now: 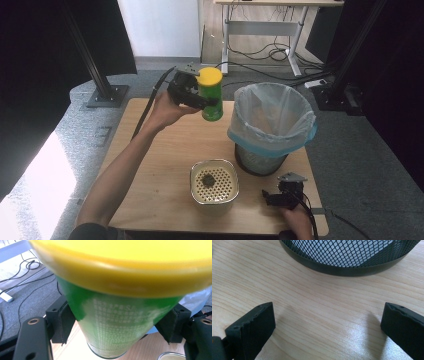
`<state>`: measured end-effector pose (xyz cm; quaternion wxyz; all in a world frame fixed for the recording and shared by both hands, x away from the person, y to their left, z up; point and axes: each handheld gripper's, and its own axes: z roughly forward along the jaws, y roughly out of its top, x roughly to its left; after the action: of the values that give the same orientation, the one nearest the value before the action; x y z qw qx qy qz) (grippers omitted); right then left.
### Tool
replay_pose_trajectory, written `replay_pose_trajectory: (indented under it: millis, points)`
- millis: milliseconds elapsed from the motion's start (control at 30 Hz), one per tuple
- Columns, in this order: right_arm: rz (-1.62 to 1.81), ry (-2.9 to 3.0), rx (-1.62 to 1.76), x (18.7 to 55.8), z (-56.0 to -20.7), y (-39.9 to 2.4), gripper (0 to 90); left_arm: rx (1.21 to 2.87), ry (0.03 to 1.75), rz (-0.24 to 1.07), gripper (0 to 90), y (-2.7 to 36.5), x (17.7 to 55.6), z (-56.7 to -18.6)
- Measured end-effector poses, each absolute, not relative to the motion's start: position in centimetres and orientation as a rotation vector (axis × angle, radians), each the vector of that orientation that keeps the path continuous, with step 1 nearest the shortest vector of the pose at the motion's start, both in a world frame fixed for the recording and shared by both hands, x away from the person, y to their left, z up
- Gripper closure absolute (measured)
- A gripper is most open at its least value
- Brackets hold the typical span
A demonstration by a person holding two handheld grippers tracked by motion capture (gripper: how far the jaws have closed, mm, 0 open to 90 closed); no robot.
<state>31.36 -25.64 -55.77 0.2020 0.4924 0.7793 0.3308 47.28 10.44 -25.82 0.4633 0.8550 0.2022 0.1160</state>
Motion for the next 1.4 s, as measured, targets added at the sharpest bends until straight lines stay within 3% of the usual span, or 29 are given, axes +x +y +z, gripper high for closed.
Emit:
replay_pose_trajectory:
  millis: [733,1400]
  points:
    - [0.925,2.173,1.381,31.3,-55.8,-25.6,0.0,2.087,0.434,0.245,24.4,6.5,47.6,-21.0]
    - [0.926,2.172,1.381,31.3,-55.8,-25.6,0.0,2.098,0.357,0.205,24.5,0.4,47.9,-20.9]
